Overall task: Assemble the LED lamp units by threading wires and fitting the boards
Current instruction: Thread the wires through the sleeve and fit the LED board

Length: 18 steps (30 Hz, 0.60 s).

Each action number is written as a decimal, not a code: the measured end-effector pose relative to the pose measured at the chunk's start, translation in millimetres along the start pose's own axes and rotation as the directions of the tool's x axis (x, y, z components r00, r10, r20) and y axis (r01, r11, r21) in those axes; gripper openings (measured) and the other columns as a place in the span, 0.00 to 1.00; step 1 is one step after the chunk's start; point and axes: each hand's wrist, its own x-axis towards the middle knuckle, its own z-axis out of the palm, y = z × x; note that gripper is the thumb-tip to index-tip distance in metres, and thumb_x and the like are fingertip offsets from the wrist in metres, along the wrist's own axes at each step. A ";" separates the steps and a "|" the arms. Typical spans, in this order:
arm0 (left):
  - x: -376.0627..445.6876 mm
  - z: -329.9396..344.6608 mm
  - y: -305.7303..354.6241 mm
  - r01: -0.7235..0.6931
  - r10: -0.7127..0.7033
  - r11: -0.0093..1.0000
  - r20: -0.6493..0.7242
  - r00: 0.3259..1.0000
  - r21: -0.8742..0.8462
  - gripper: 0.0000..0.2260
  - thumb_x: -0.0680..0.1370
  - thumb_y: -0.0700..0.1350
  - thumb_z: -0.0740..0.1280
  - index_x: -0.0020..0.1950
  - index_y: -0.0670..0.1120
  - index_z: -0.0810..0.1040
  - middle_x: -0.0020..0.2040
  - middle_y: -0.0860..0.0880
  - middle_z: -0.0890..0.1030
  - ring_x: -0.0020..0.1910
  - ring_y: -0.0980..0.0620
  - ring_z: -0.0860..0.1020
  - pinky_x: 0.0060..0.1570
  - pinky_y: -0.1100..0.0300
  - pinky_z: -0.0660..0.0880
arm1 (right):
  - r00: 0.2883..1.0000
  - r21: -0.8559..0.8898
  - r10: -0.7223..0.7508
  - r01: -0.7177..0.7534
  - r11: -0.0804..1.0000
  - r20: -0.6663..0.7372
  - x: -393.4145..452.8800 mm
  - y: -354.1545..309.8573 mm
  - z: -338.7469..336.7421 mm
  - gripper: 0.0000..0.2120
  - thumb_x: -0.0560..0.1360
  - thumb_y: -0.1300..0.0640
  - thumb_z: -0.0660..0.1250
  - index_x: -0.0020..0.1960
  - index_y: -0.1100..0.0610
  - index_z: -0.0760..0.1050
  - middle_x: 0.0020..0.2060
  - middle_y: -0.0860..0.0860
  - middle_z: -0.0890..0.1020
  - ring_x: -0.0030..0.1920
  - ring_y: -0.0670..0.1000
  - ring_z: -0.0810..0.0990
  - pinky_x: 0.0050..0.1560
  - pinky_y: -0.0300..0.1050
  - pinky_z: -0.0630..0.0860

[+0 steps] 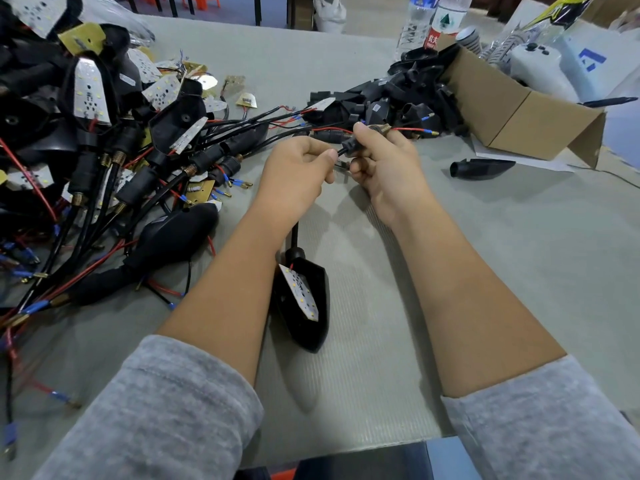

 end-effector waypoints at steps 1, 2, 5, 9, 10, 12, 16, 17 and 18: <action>0.0 -0.3 0.1 0.002 -0.002 1.000 -0.001 1.000 -0.005 0.06 0.80 0.43 0.64 0.45 0.50 0.78 0.30 0.54 0.78 0.22 0.60 0.67 0.25 0.67 0.64 | 1.000 -0.006 0.003 -0.003 1.000 0.001 0.5 0.2 -0.4 0.07 0.78 0.58 0.68 0.42 0.56 0.73 0.29 0.49 0.78 0.26 0.47 0.72 0.32 0.39 0.70; -0.1 -0.3 0.1 0.004 -0.004 1.000 -0.003 1.000 -0.008 0.06 0.80 0.43 0.64 0.45 0.49 0.78 0.30 0.54 0.78 0.21 0.60 0.67 0.25 0.68 0.64 | 1.000 -0.013 0.004 -0.003 1.000 0.006 0.9 0.7 -0.6 0.08 0.78 0.57 0.68 0.41 0.57 0.73 0.29 0.50 0.77 0.26 0.47 0.72 0.32 0.39 0.69; -0.3 -0.1 0.3 0.011 -0.011 1.000 -0.011 1.000 0.000 0.05 0.80 0.43 0.64 0.46 0.49 0.78 0.31 0.53 0.79 0.21 0.62 0.68 0.25 0.68 0.65 | 1.000 -0.029 0.003 -0.003 1.000 0.019 1.9 1.6 -0.9 0.09 0.78 0.56 0.68 0.40 0.57 0.74 0.28 0.51 0.77 0.26 0.47 0.71 0.31 0.39 0.69; -0.1 0.6 0.7 0.003 -0.002 1.000 -0.023 1.000 0.031 0.04 0.80 0.43 0.65 0.47 0.48 0.79 0.31 0.53 0.79 0.22 0.64 0.70 0.31 0.64 0.66 | 1.000 -0.021 -0.002 0.002 1.000 0.016 2.9 2.4 -1.0 0.09 0.77 0.55 0.68 0.40 0.55 0.73 0.25 0.50 0.75 0.24 0.47 0.69 0.28 0.38 0.67; 0.0 0.5 0.8 0.001 0.000 0.999 -0.027 1.000 0.032 0.04 0.80 0.43 0.66 0.46 0.49 0.79 0.30 0.53 0.79 0.22 0.64 0.71 0.31 0.64 0.66 | 1.000 -0.011 -0.006 0.006 1.000 0.019 3.0 2.6 -1.3 0.09 0.77 0.55 0.69 0.40 0.55 0.73 0.25 0.50 0.75 0.24 0.47 0.68 0.26 0.38 0.66; -0.2 0.0 1.2 -0.005 0.006 1.000 -0.031 1.000 0.029 0.04 0.79 0.43 0.66 0.46 0.49 0.79 0.30 0.54 0.79 0.22 0.64 0.71 0.30 0.67 0.66 | 1.000 0.004 -0.015 0.015 1.000 0.019 3.0 2.9 -1.7 0.09 0.76 0.54 0.70 0.40 0.54 0.73 0.25 0.50 0.74 0.24 0.47 0.67 0.25 0.37 0.64; -1.8 -0.7 2.0 -0.021 0.021 1.000 -0.014 1.000 0.018 0.06 0.78 0.42 0.68 0.42 0.50 0.80 0.28 0.54 0.79 0.22 0.63 0.70 0.26 0.71 0.66 | 0.998 -0.026 -0.055 0.055 0.998 0.003 2.8 4.0 -0.5 0.10 0.75 0.53 0.72 0.40 0.55 0.72 0.28 0.51 0.72 0.24 0.45 0.65 0.24 0.37 0.61; -2.0 -0.8 2.1 -0.020 0.020 1.000 -0.011 1.000 0.021 0.06 0.78 0.42 0.68 0.42 0.50 0.80 0.28 0.54 0.79 0.22 0.63 0.70 0.25 0.71 0.66 | 0.998 -0.039 -0.063 0.063 0.997 0.001 2.8 4.2 -0.2 0.10 0.75 0.54 0.72 0.40 0.55 0.72 0.28 0.51 0.71 0.24 0.45 0.65 0.24 0.37 0.60; -2.4 -1.0 2.5 -0.018 0.018 1.000 -0.010 1.000 0.021 0.06 0.78 0.42 0.68 0.42 0.50 0.80 0.28 0.54 0.80 0.22 0.63 0.70 0.25 0.71 0.66 | 0.998 -0.052 -0.064 0.064 0.997 0.000 2.7 4.2 0.3 0.10 0.75 0.54 0.72 0.40 0.55 0.72 0.28 0.51 0.70 0.24 0.45 0.64 0.24 0.37 0.60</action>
